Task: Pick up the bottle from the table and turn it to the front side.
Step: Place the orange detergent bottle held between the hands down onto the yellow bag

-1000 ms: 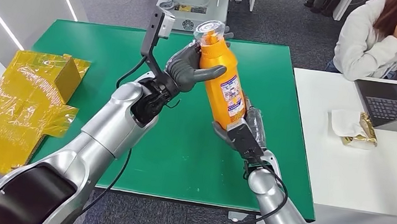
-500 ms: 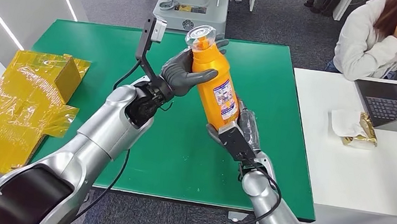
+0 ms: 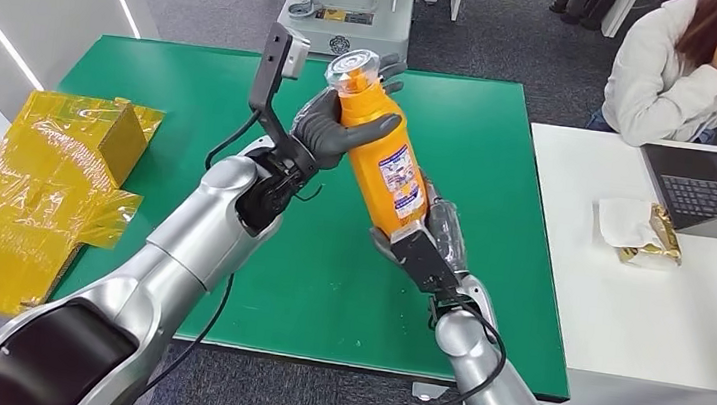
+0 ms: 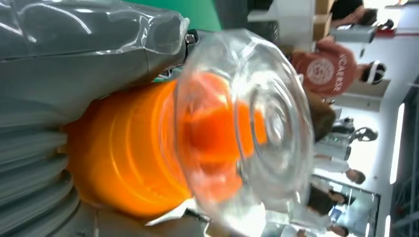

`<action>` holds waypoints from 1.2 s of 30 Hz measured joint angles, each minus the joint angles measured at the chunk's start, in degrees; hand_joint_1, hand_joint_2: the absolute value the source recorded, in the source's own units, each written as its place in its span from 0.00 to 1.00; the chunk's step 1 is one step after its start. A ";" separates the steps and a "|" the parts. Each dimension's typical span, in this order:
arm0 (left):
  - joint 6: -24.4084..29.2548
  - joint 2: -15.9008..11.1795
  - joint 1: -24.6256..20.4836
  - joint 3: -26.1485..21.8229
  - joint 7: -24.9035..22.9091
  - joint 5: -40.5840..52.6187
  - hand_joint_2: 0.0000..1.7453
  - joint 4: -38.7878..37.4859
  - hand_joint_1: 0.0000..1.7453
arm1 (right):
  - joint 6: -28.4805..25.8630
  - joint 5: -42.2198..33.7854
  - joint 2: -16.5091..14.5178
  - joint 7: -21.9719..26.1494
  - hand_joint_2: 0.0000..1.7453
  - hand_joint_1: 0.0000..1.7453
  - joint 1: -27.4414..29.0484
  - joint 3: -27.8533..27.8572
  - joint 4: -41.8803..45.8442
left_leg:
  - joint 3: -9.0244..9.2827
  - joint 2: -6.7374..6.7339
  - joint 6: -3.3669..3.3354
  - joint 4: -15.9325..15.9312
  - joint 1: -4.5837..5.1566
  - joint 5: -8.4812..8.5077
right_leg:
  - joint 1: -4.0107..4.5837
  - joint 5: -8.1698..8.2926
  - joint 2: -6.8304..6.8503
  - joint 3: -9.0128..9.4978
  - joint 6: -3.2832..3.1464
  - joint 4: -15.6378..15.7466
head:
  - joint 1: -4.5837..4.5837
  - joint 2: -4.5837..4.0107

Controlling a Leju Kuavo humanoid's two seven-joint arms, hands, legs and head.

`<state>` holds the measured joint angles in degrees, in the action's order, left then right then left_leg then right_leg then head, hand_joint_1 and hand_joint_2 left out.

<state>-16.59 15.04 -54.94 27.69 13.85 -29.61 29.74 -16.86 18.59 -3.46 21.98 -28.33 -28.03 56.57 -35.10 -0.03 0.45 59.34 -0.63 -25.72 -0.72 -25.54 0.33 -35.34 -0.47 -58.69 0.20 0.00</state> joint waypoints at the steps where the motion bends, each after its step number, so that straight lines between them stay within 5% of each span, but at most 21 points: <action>1: 0.72 0.17 0.09 0.00 0.46 0.62 1.00 0.20 1.00 | 0.02 -0.01 0.01 -0.01 1.00 1.00 0.09 0.24 0.03 | 0.00 0.00 0.00 0.00 0.00 0.00 | 0.00 0.00 0.00 0.00 0.00 0.00 | 0.01 0.00; 23: 0.40 0.73 1.66 -1.09 -0.49 -3.87 1.00 1.78 1.00 | -0.30 -1.20 0.01 2.26 1.00 1.00 1.00 2.26 -0.62 | -0.01 0.00 0.00 0.00 0.00 0.00 | 0.00 0.00 0.00 0.00 0.00 0.01 | 0.00 0.00; 24: 0.38 0.73 1.67 -1.09 -0.49 -3.89 1.00 1.78 1.00 | -0.30 -1.26 0.01 2.27 1.00 0.88 0.99 2.28 -0.68 | -0.01 0.00 0.00 0.00 0.00 0.00 | 0.00 0.00 0.00 0.00 0.00 0.01 | 0.00 0.00; 27: 0.32 0.73 1.73 -1.10 -0.49 -3.94 1.00 1.78 1.00 | -0.30 -1.35 0.01 2.28 1.00 0.13 0.93 2.33 -0.83 | -0.01 0.00 0.00 0.00 0.00 0.00 | 0.00 0.00 0.00 0.00 0.00 0.01 | 0.00 0.00; 28: 0.27 0.73 1.76 -1.10 -0.49 -4.00 1.00 1.78 1.00 | -0.32 -1.45 0.01 2.29 1.00 0.00 0.88 2.35 -0.87 | -0.01 0.00 0.00 0.00 0.00 0.00 | 0.00 0.00 0.00 0.00 0.00 0.01 | 0.00 0.00; 36: 0.29 0.73 2.00 -1.11 0.19 -4.17 1.00 1.76 1.00 | -0.94 -2.70 0.01 3.36 1.00 0.00 0.81 2.58 -0.23 | 0.00 0.00 0.00 0.00 -0.01 0.00 | 0.00 0.00 0.00 0.00 0.00 0.00 | 0.00 0.00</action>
<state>-16.31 15.76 -52.94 26.58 14.04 -33.78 31.50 -17.80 15.88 -3.45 25.33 -27.51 -25.45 56.34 -35.10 -0.03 0.45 59.35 -0.64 -25.72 -0.72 -25.54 0.32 -35.34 -0.47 -58.68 0.20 0.00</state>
